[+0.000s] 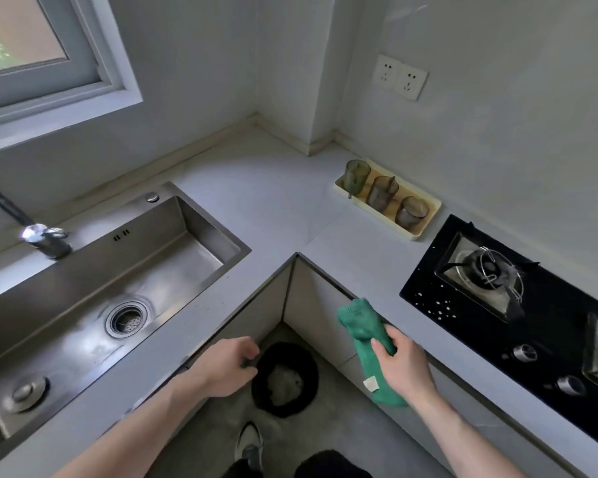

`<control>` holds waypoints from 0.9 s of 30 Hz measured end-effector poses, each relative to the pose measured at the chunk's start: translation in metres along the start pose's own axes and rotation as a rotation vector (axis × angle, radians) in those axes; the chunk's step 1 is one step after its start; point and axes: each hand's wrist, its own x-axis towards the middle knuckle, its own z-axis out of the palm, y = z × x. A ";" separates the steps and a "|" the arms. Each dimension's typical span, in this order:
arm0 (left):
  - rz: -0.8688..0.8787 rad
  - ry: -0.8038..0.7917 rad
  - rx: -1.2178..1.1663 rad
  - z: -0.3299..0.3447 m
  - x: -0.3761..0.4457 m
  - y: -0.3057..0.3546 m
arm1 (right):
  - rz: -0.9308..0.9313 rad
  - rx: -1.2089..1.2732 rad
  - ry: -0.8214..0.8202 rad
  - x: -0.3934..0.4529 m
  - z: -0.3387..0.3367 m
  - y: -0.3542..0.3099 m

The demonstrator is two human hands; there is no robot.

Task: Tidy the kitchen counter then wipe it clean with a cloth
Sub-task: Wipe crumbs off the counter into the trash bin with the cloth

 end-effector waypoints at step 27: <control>-0.669 -0.137 -0.355 0.145 0.074 0.017 | -0.373 -0.414 -0.105 0.231 0.079 0.071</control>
